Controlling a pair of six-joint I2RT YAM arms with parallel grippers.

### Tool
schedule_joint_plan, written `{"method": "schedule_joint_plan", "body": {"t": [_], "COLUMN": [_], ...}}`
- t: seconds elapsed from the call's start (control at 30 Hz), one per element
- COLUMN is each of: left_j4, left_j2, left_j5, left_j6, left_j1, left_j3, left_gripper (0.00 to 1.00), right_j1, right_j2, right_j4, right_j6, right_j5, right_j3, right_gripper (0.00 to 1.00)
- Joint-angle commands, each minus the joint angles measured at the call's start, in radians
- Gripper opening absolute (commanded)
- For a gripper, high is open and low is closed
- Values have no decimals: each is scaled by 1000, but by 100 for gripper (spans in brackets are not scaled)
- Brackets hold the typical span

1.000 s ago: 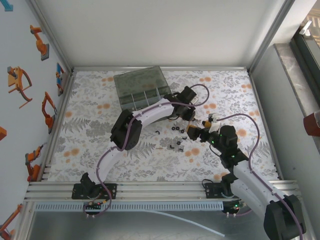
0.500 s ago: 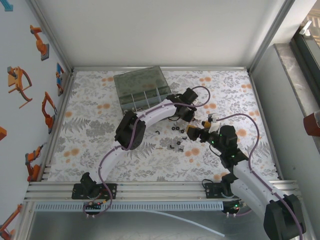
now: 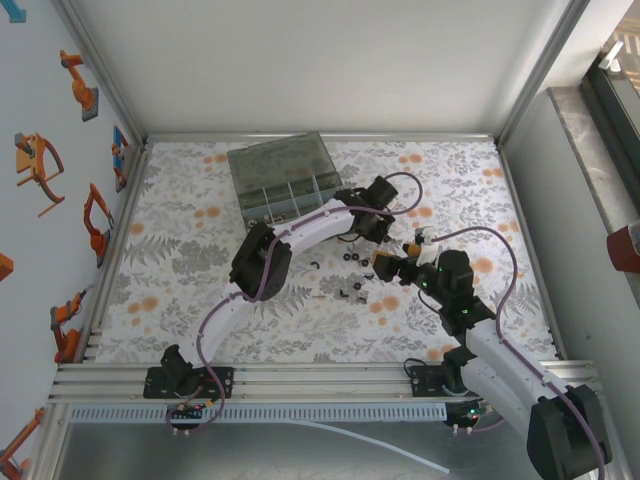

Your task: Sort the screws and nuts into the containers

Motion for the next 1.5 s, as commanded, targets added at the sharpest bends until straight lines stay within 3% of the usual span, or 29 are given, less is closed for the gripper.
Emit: {"method": "schedule_joint_plan", "body": {"t": [0.0,0.2,0.33,0.63,0.9,1.2,1.47], "left_j4": [-26,21,35,75,63,88,96], "left_j2": [-139,-343,-453,-647,-604,-552,-550], "left_j5": [-44,-166,-193,-211,-158,-147,-138], "left_j6": [16,43,15,-110,-142,-139,-150], "left_j1": [-9,5,72,267,370,382,378], "left_j3": [-12,-211,-385,-697,-716,-708,-701], "left_gripper": [5,5,4,4,4,6,15], "right_j1": [-7,-2,20,219,231,230,230], "right_j2": [5,49,107,238,310,310,297], "right_j4": [46,127,219,193,287,280,266], "right_j6": [3,-5,18,-65,-23,-33,-43], "right_j5": [-24,-169,-242,-179,-216,-200,-178], "right_j3": [-6,-1,0,78,74,72,69], "right_gripper": [100,100,99,99,100,100,100]}}
